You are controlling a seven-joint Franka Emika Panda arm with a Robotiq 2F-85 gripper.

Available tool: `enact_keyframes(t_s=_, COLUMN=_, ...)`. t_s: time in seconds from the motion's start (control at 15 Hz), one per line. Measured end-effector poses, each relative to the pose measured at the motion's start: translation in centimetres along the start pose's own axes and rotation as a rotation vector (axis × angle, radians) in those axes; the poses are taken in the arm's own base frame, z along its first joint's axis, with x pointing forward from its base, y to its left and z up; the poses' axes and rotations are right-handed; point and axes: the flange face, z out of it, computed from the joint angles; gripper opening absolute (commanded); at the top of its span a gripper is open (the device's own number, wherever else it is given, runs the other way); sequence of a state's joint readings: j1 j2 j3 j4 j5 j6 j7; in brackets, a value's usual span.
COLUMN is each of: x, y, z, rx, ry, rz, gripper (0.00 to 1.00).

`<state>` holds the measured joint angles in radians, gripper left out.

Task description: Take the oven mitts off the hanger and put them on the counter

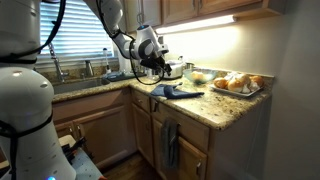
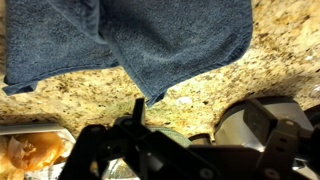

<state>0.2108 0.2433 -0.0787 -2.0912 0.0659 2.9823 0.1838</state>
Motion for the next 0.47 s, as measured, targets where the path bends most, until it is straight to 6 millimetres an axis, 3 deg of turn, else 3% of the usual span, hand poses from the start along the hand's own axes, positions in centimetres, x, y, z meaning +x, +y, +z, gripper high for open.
enact_keyframes(t_s=0.47, x=-0.60, y=0.14, z=-0.77, rx=-0.001, ry=-0.014, rz=0.001, gripper=1.00)
